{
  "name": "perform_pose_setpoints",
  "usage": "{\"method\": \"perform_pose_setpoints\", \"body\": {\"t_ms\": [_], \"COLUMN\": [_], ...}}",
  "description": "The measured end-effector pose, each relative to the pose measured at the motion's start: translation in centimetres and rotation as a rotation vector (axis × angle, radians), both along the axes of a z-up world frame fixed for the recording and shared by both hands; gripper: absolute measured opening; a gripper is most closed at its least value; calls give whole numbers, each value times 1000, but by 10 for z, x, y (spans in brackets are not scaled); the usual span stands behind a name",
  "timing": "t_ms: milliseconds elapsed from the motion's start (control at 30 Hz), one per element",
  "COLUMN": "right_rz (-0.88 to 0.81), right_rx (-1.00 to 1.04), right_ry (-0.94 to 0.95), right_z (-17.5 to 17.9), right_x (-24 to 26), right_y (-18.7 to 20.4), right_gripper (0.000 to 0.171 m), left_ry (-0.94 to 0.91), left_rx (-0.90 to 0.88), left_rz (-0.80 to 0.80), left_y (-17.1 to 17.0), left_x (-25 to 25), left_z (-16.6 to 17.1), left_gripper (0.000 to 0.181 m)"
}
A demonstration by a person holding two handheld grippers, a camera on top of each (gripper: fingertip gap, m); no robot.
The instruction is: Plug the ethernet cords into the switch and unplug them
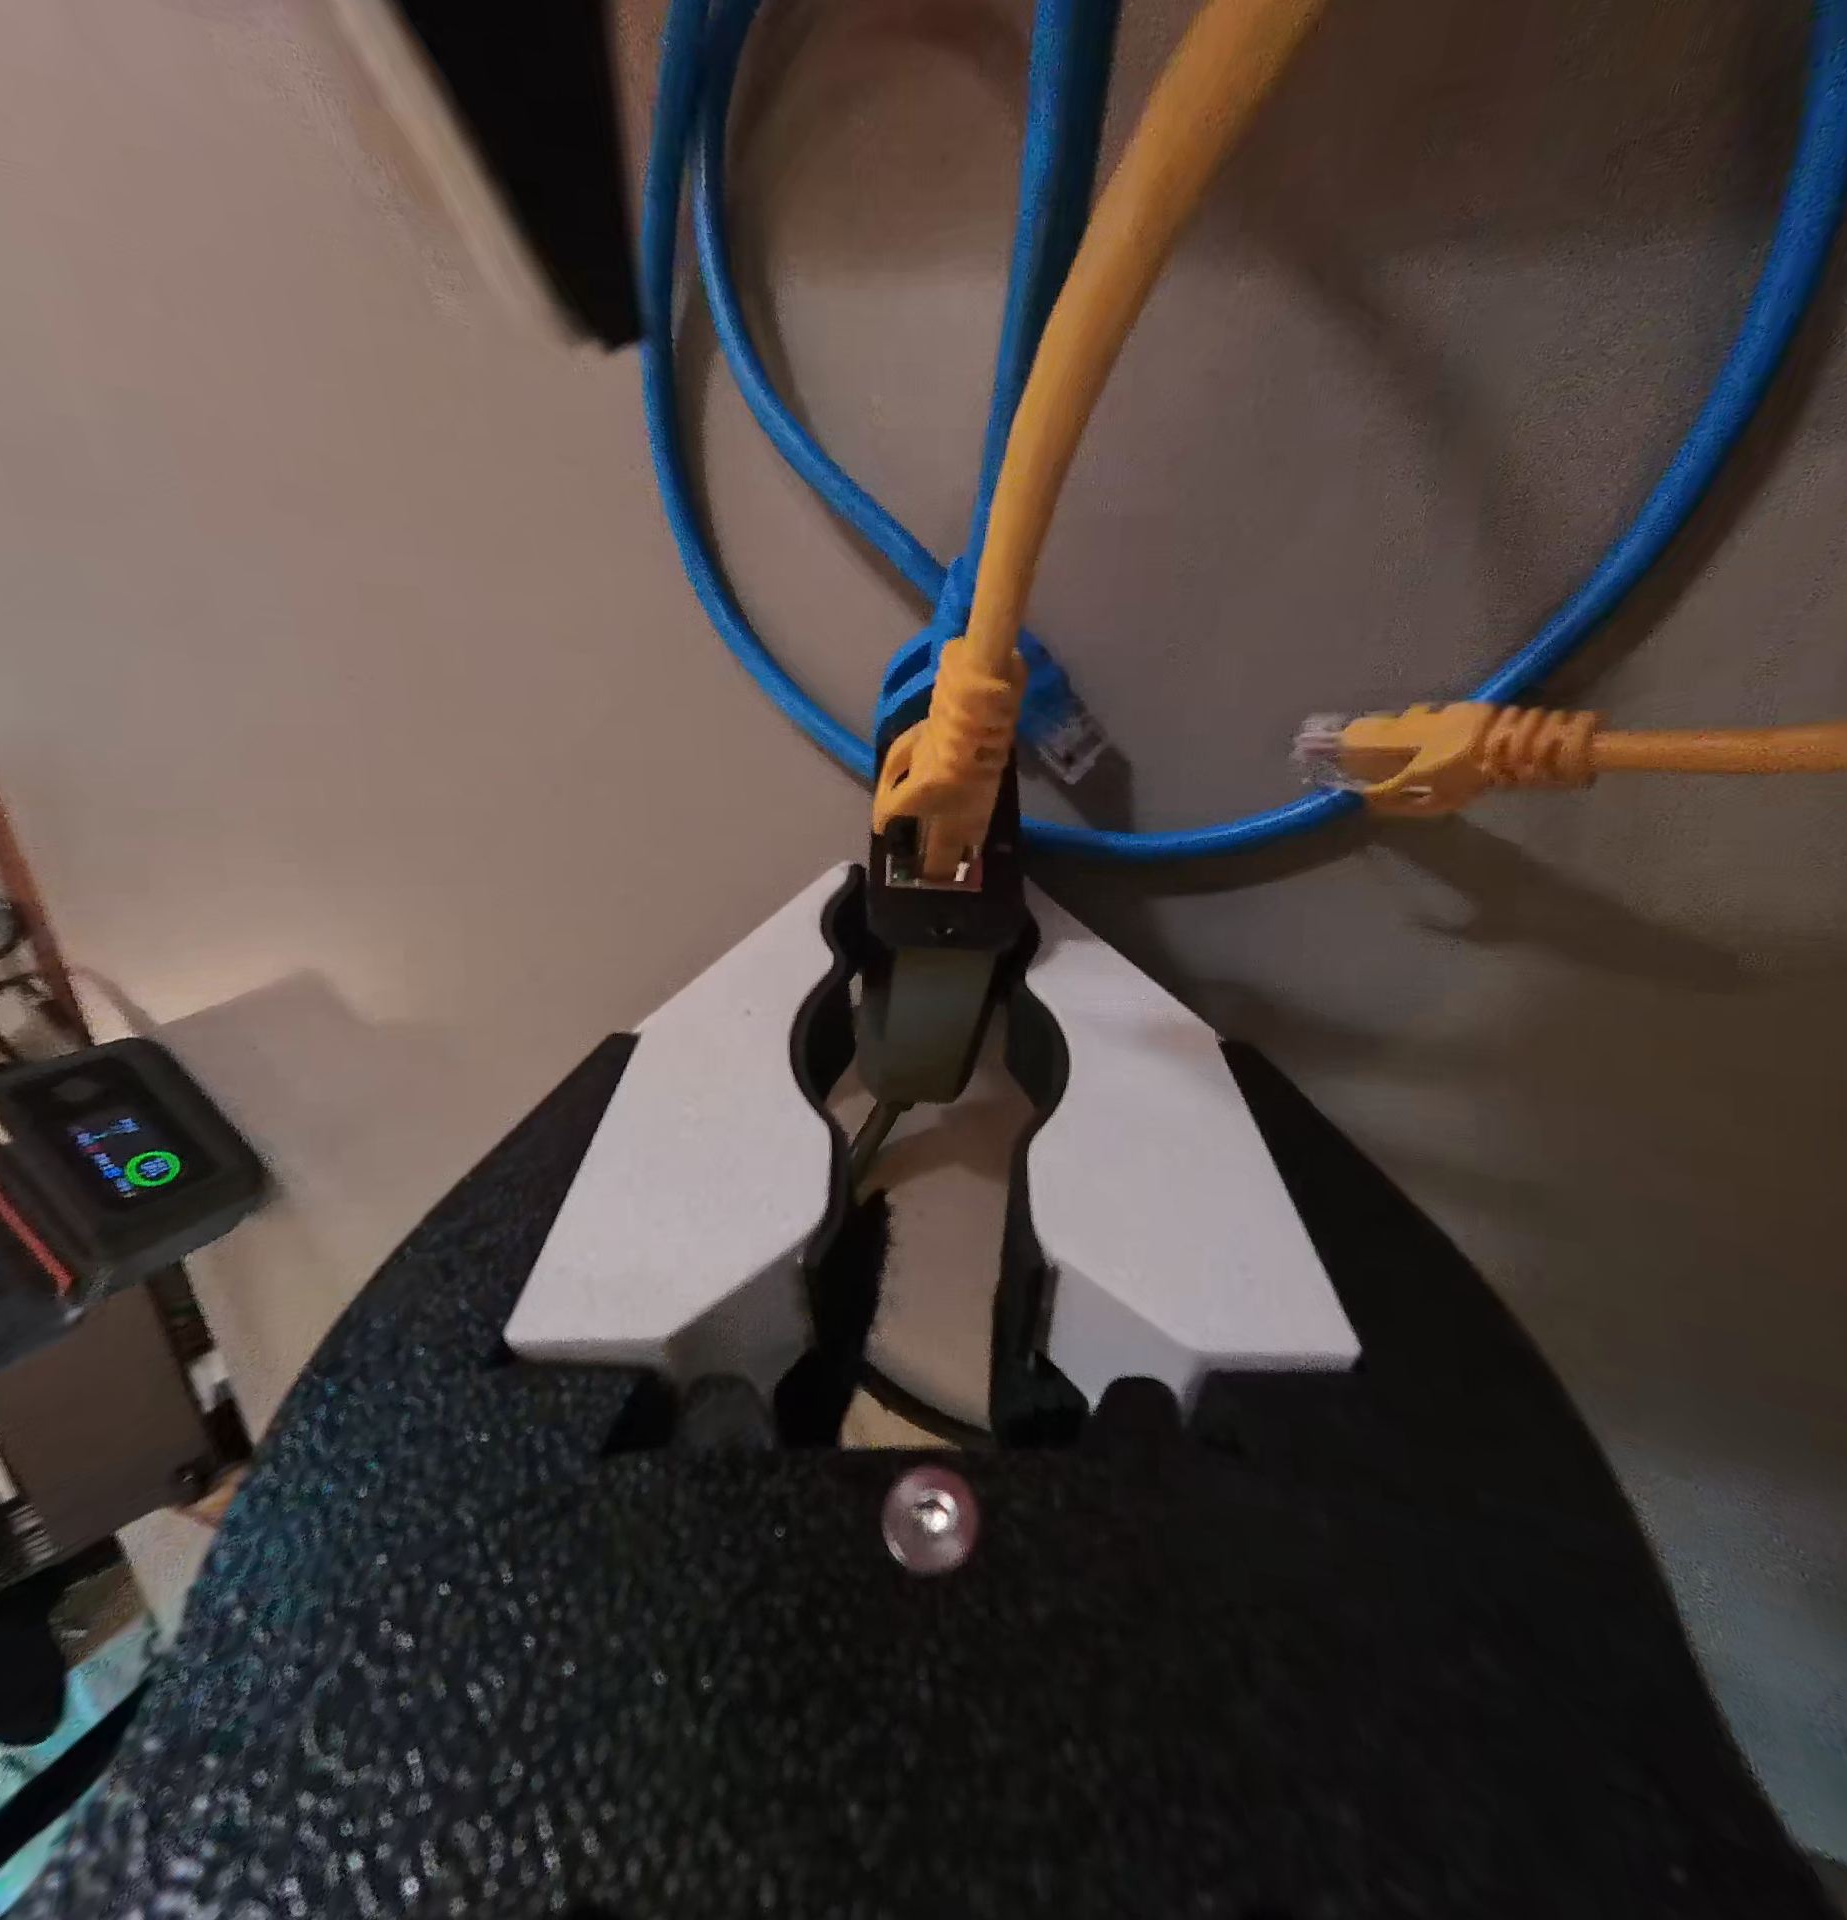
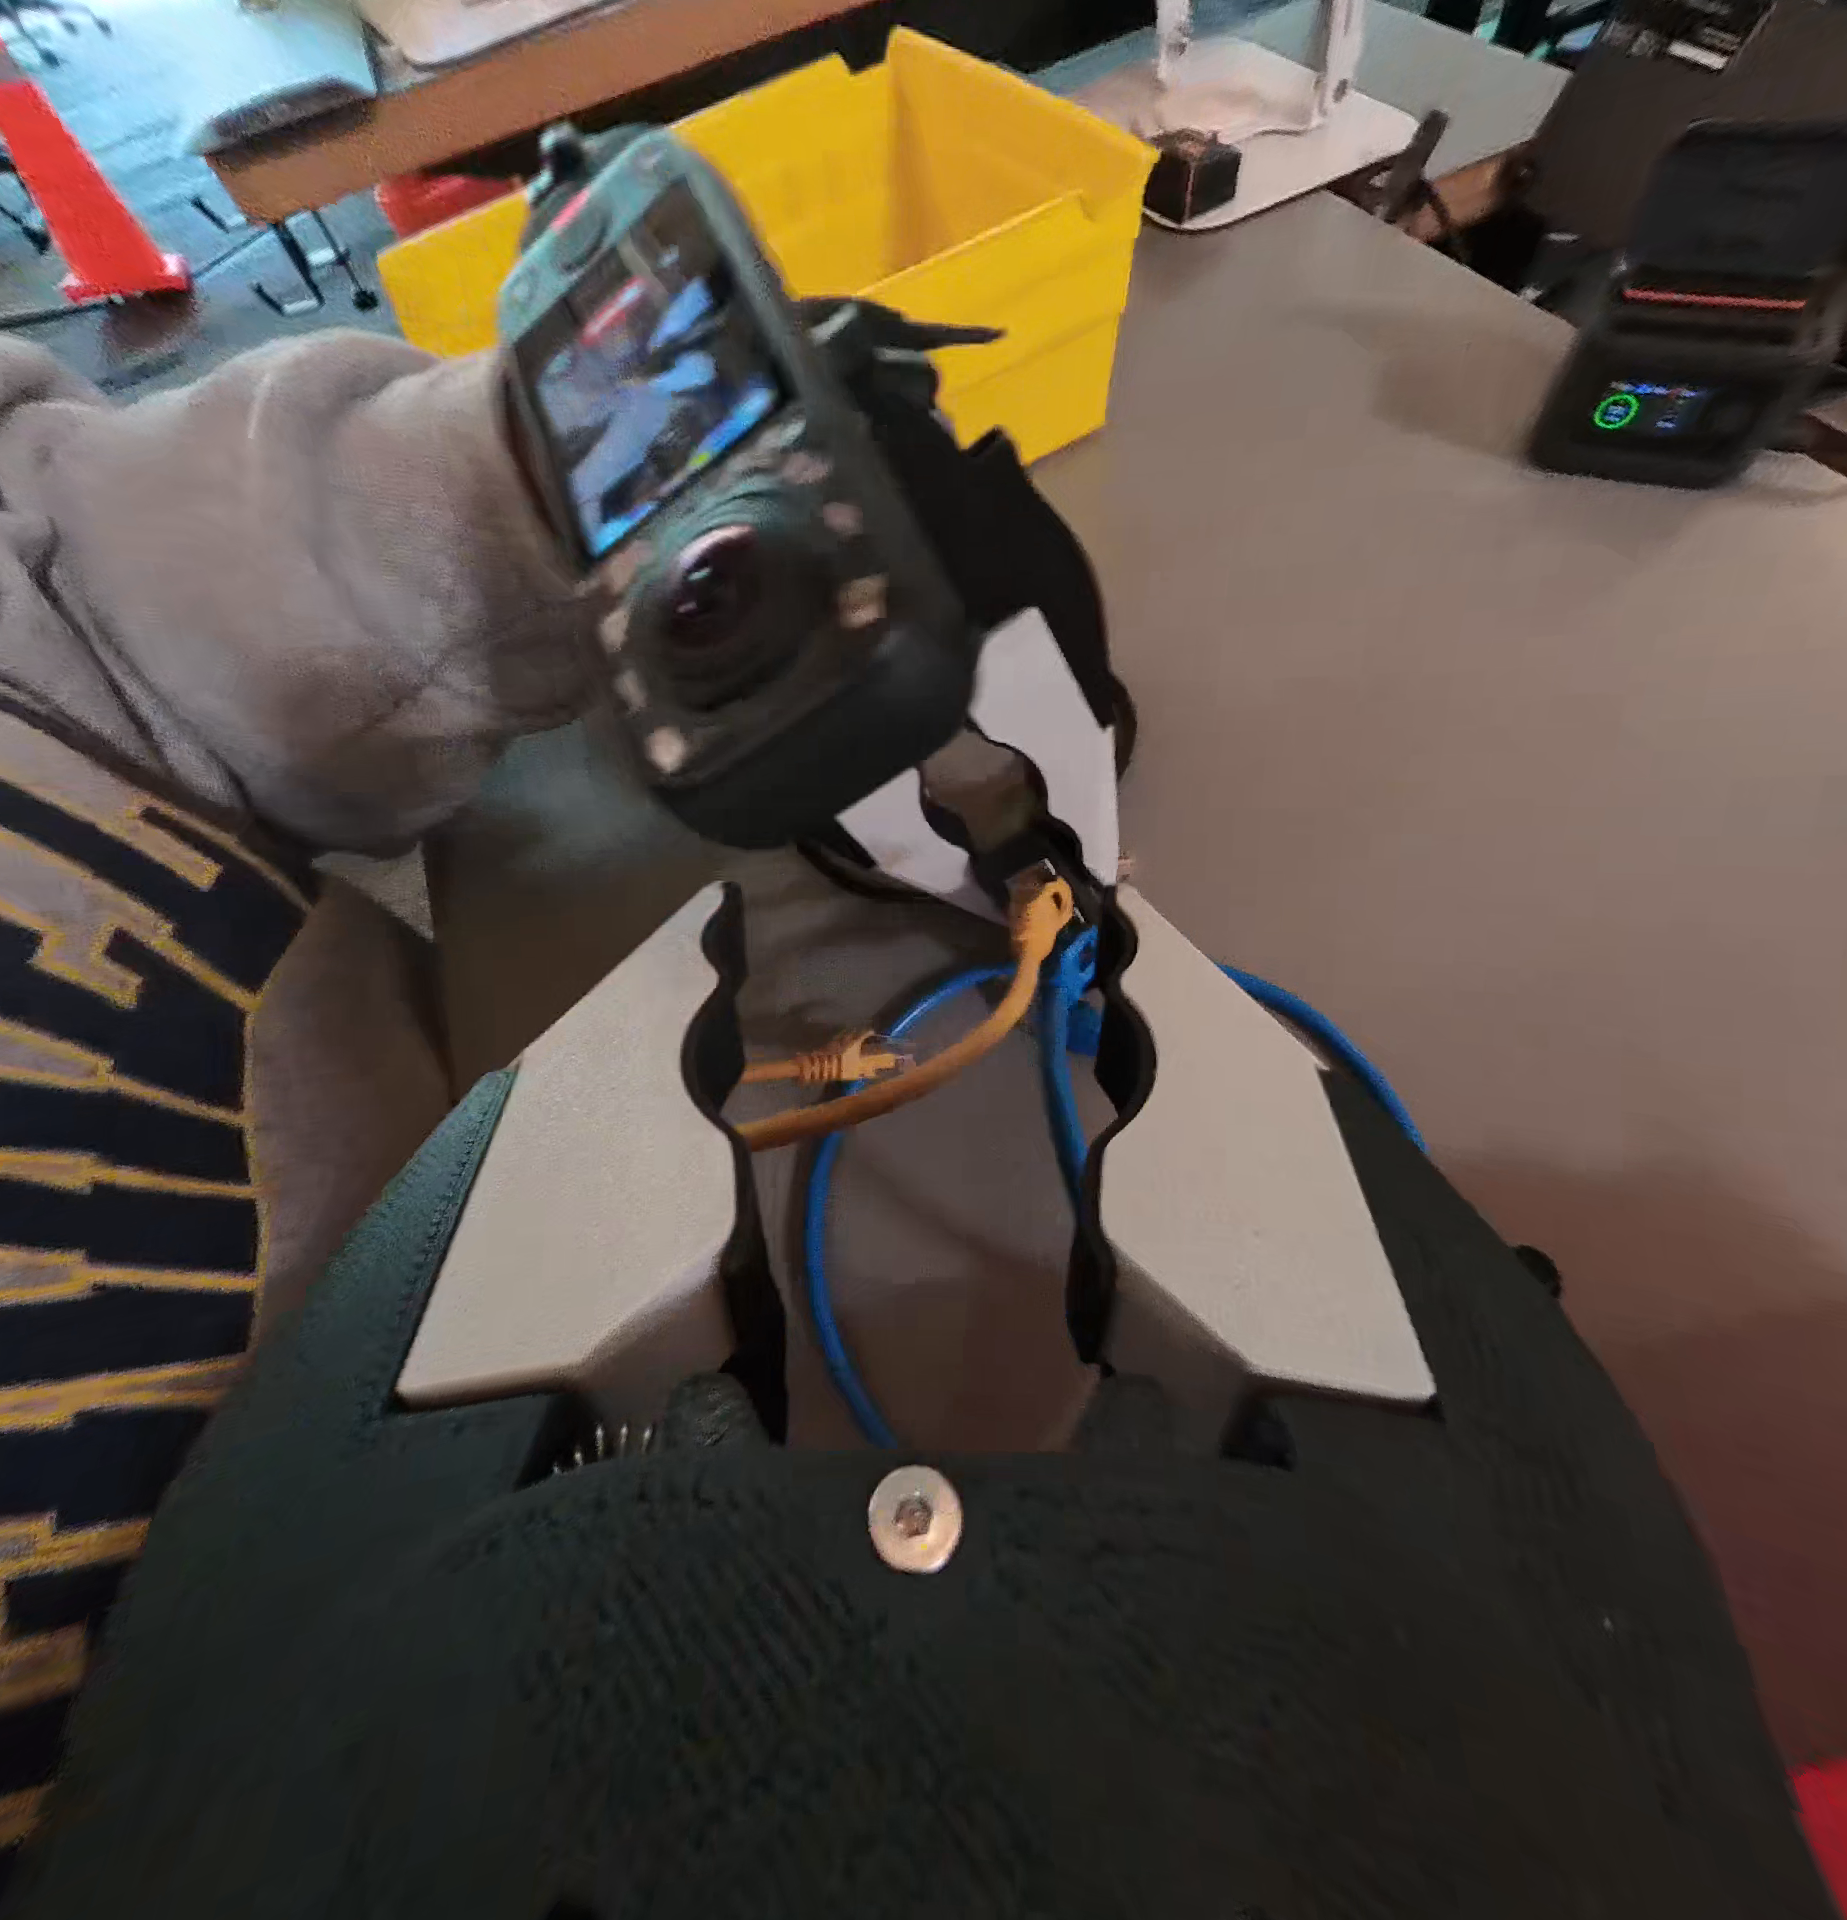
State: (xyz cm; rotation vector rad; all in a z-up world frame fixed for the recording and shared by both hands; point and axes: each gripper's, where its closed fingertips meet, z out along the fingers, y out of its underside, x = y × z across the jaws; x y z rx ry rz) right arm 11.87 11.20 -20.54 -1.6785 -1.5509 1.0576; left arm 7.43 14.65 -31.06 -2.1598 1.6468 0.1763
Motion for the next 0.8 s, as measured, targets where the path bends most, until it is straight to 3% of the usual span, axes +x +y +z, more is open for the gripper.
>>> {"method": "perform_pose_setpoints", "body": {"t_ms": [100, 233, 400, 600, 800], "right_rz": [-24, -118, -108, -63, -50], "right_rx": [29, 92, 150, 310, 458], "right_ry": [-88, -213, -153, -94, -152], "right_z": [-14, -45, -55, -56, -62], "right_x": [2, 4, -9, -15, -20], "right_y": [5, 23, 23, 17, 14], "right_gripper": [68, 52, 32, 24, 15], "left_ry": [0, -4, -28, -49, -62], "left_rx": [-73, -111, -124, -132, -126], "left_rz": [-10, -41, -57, -57, -57], "left_y": [1, -1, -6, -9, -9], "left_x": [1, 3, 7, 8, 10], "left_z": [0, -1, -1, -1, -2], "left_gripper": [22, 23, 25, 26, 26]}}
